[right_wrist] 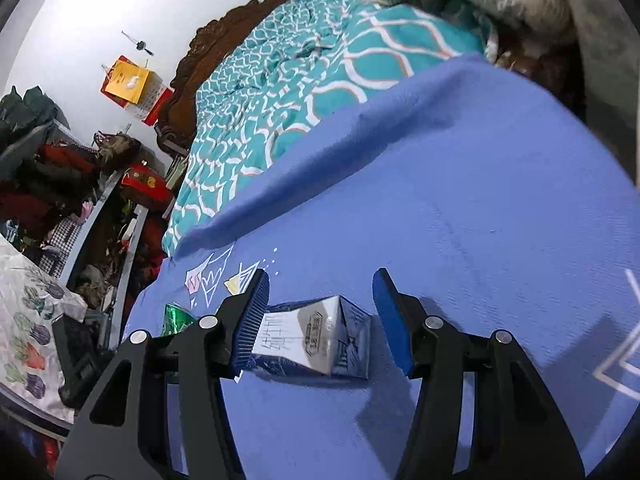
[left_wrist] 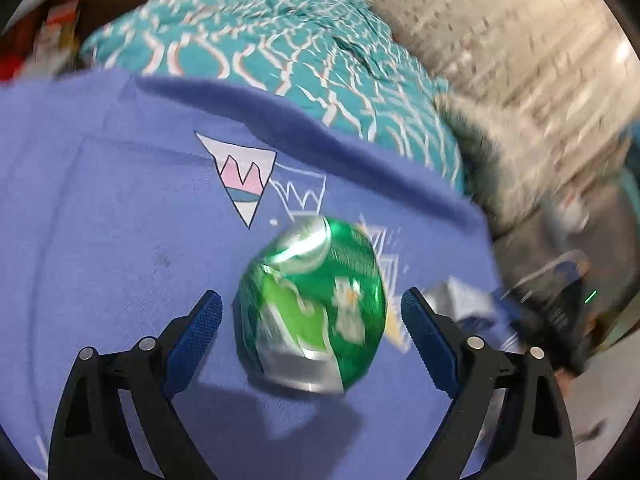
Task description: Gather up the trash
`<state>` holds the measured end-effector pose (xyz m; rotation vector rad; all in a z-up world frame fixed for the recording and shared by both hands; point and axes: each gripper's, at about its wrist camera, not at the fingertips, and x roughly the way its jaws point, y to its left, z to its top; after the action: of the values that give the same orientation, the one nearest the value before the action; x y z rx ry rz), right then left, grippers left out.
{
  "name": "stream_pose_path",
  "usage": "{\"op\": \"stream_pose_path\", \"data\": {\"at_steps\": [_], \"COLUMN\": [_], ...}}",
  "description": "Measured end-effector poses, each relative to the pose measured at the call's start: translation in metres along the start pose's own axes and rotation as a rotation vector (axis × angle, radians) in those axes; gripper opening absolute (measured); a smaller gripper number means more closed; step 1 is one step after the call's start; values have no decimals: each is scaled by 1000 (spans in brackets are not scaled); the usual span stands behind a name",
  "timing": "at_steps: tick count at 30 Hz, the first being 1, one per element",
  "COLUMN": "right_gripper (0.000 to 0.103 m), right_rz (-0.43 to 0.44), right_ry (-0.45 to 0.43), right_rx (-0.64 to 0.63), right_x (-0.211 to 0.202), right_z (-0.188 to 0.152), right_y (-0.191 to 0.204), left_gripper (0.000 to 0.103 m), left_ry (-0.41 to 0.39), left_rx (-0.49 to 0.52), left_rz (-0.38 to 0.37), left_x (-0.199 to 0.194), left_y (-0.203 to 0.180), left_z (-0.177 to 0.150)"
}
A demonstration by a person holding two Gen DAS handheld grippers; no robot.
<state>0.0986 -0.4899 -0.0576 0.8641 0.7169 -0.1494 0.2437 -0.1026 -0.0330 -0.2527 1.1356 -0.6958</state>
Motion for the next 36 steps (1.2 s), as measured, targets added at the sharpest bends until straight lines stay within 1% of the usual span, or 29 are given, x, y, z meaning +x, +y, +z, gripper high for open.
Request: {"op": "stream_pose_path", "data": {"at_steps": [1,3,6,8,9,11,12,13,15,18,21,22,23,24,25,26,27,28,29,30,31,33,36], "right_gripper": [56,57,57,57,57,57,57,56,56,57,57,57,57,57,63,73,79,87,92,94,95,96,95], "right_rz": [11,27,36,52,52,51,63,77,116,162,210,202,168,115,74,34,-10,-50,-68,-88,-112,-167,-213], "right_ry": [10,36,59,79,91,119,131,147,173,202,225,220,195,153,112,69,25,-23,-49,-60,-54,-16,79], "right_rx": [-5,-24,-51,-52,-53,-53,-49,-48,-55,-85,-152,-202,-260,-326,-380,-426,-460,-499,-536,-583,-627,-698,-732], "right_x": [2,6,10,12,13,14,12,9,-2,-23,-44,-52,-61,-70,-77,-84,-89,-92,-93,-89,-81,-59,-18], "right_z": [-2,-7,-15,-17,-20,-25,-31,-37,-54,-89,-125,-136,-145,-152,-156,-157,-156,-154,-149,-143,-137,-123,-112], "right_y": [1,6,10,9,9,7,7,9,14,27,45,53,61,69,75,79,83,88,91,95,100,106,108], "left_gripper": [75,61,51,51,48,46,42,40,38,36,35,35,35,34,34,34,34,34,34,34,34,34,34], "left_ry": [19,61,147,167,171,175,176,177,184,188,177,172,164,157,143,134,125,113,103,97,89,74,53], "left_rx": [-23,-44,-73,-72,-70,-68,-65,-63,-59,-61,-51,-49,-48,-51,-61,-68,-76,-82,-83,-83,-82,-78,-59], "left_rz": [-24,-49,-114,-155,-166,-184,-189,-196,-205,-224,-249,-251,-249,-248,-247,-247,-246,-240,-229,-218,-202,-169,-130], "left_x": [3,10,25,31,33,35,35,35,33,26,9,3,-4,-10,-20,-27,-34,-43,-51,-58,-65,-80,-95], "left_y": [5,12,17,14,12,6,2,0,-8,-16,-22,-23,-23,-21,-17,-14,-11,-7,-3,0,3,8,11], "left_z": [4,7,2,-6,-9,-15,-19,-21,-30,-44,-68,-73,-80,-85,-93,-97,-101,-107,-113,-118,-124,-134,-144]}}
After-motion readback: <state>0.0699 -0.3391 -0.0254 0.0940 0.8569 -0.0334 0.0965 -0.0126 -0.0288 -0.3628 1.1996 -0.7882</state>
